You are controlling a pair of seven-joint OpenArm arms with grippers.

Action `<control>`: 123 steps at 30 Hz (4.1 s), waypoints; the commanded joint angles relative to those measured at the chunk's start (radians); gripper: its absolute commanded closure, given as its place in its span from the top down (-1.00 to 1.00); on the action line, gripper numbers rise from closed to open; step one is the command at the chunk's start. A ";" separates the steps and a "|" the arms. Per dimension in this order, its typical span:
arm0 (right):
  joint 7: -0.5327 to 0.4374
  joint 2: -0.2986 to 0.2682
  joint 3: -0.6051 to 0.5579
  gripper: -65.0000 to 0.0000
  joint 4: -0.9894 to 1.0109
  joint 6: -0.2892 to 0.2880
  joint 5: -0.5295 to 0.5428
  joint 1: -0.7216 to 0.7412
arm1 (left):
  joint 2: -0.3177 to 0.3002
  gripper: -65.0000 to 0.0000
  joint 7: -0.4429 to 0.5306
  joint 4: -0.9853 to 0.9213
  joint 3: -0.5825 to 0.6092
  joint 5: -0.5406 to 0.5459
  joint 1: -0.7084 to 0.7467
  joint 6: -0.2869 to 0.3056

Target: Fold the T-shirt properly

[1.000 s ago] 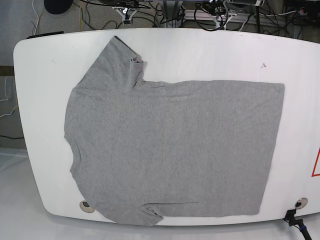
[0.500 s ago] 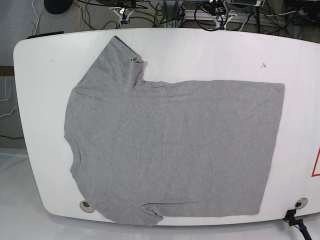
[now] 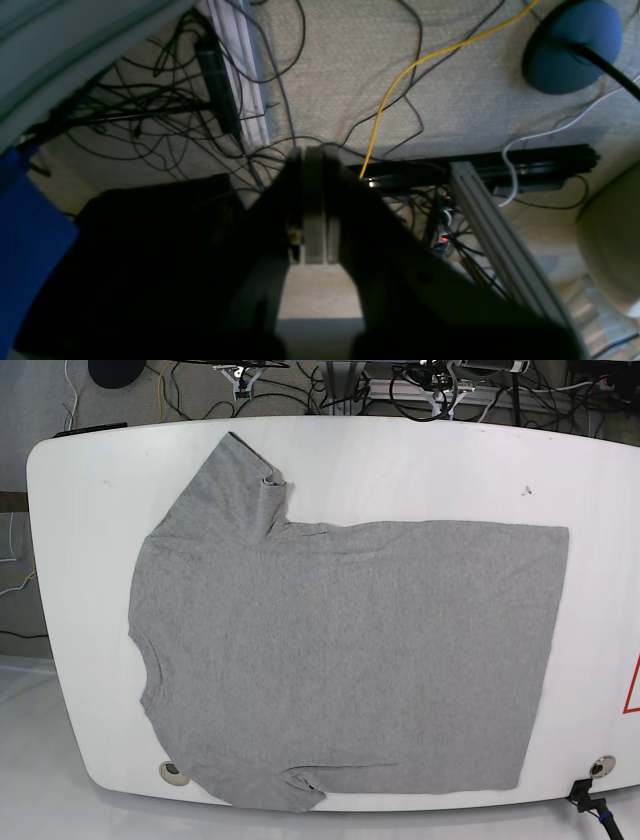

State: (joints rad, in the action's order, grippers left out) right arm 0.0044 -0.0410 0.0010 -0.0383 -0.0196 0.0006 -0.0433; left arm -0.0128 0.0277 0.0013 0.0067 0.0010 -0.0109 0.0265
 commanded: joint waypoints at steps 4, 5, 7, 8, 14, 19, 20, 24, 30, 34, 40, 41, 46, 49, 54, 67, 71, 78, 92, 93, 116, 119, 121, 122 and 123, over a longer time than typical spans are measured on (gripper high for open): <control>-0.011 -0.053 0.000 -1.00 -0.017 -0.011 0.001 -0.067 | -0.051 -1.00 -0.044 0.117 0.003 0.004 0.078 0.048; -0.014 -0.059 0.001 -1.00 -0.030 -0.011 -0.001 -0.086 | -0.064 -1.00 -0.048 0.173 0.002 0.009 0.108 0.055; -0.017 -0.064 0.000 -1.00 -0.060 -0.009 0.002 -0.116 | -0.087 -1.00 -0.068 0.282 0.004 0.007 0.165 0.061; -0.019 -0.067 0.000 -1.00 -0.087 -0.009 0.002 -0.137 | -0.098 -1.00 -0.072 0.335 0.011 0.005 0.196 0.060; -0.018 -0.086 -0.004 -1.00 -0.237 -0.020 0.019 -0.259 | -0.156 -1.00 -0.050 0.481 0.011 0.015 0.336 0.055; -0.025 -0.093 0.006 -1.00 -0.278 -0.017 0.013 -0.284 | -0.167 -1.00 -0.057 0.536 0.013 0.022 0.363 0.069; -0.023 -0.096 0.006 -1.00 -0.300 -0.018 0.013 -0.295 | -0.168 -1.00 -0.057 0.558 0.009 0.026 0.378 0.069; -0.021 -0.121 0.004 -1.00 -0.417 -0.033 0.023 -0.371 | -0.183 -1.00 -0.064 0.681 0.006 0.044 0.458 0.088; -0.015 -0.176 0.005 -1.00 -0.685 -0.039 0.043 -0.536 | -0.213 -1.00 -0.085 0.897 -0.023 0.070 0.594 0.099; -0.002 -0.200 0.010 -1.00 -0.920 -0.041 0.055 -0.670 | -0.230 -1.00 -0.111 1.045 -0.039 0.078 0.671 0.108; 0.023 -0.216 0.013 -1.00 -1.269 -0.050 0.060 -0.869 | -0.253 -1.00 -0.145 1.308 -0.045 0.082 0.768 0.113; 0.027 -0.220 0.012 -1.00 -1.320 -0.048 0.053 -0.899 | -0.257 -1.00 -0.149 1.344 -0.050 0.080 0.786 0.115; 0.059 -0.235 0.016 -1.00 -1.545 -0.049 0.058 -1.033 | -0.296 -1.00 -0.172 1.510 -0.077 0.110 0.858 0.107; 0.070 -0.238 0.019 -1.00 -1.669 -0.048 0.059 -1.101 | -0.319 -1.00 -0.197 1.599 -0.093 0.141 0.892 0.109; 0.089 -0.240 0.026 -1.00 -1.878 -0.043 0.061 -1.182 | -0.346 -1.00 -0.239 1.762 -0.108 0.173 0.940 0.104; 0.121 -0.237 0.036 -1.00 -2.060 -0.029 0.057 -1.204 | -0.352 -1.00 -0.267 1.922 -0.200 0.177 0.964 0.091; 0.130 -0.237 0.042 -1.00 -2.088 -0.018 0.054 -1.212 | -0.350 -1.00 -0.294 1.924 -0.225 0.187 0.936 0.090; 0.147 -0.237 0.049 -1.00 -2.148 -0.012 0.050 -1.196 | -0.350 -1.00 -0.340 1.966 -0.278 0.190 0.885 0.089; 0.169 -0.200 0.149 -1.00 -2.164 -0.017 0.139 -1.050 | -0.328 -1.00 -0.417 1.982 -0.300 0.185 0.758 0.090; 0.173 -0.187 0.152 -1.00 -2.167 -0.018 0.159 -1.044 | -0.326 -1.00 -0.428 1.979 -0.299 0.183 0.750 0.090; 0.233 -0.118 0.167 -0.55 -2.173 -0.041 0.173 -0.814 | -0.334 0.00 -0.500 2.127 -0.277 0.194 0.790 0.087; 0.241 -0.084 0.168 -0.56 -2.177 -0.047 0.183 -0.814 | -0.359 0.06 -0.522 2.124 -0.289 0.287 0.796 0.083; 0.257 -0.068 0.171 -0.56 -2.178 -0.052 0.196 -0.813 | -0.383 0.06 -0.537 2.124 -0.309 0.386 0.801 0.081; 0.261 -0.054 0.171 -0.57 -2.177 -0.055 0.196 -0.815 | -0.395 0.05 -0.545 2.121 -0.320 0.442 0.801 0.080; 0.265 -0.047 0.173 -0.57 -2.175 -0.056 0.199 -0.812 | -0.409 0.04 -0.556 2.117 -0.333 0.491 0.805 0.080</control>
State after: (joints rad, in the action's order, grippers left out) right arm 0.2920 -0.0937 0.1684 -2.1925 -0.0738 0.1909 -0.8482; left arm -0.4015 -0.5331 2.1071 -0.3058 0.4469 0.7864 0.1139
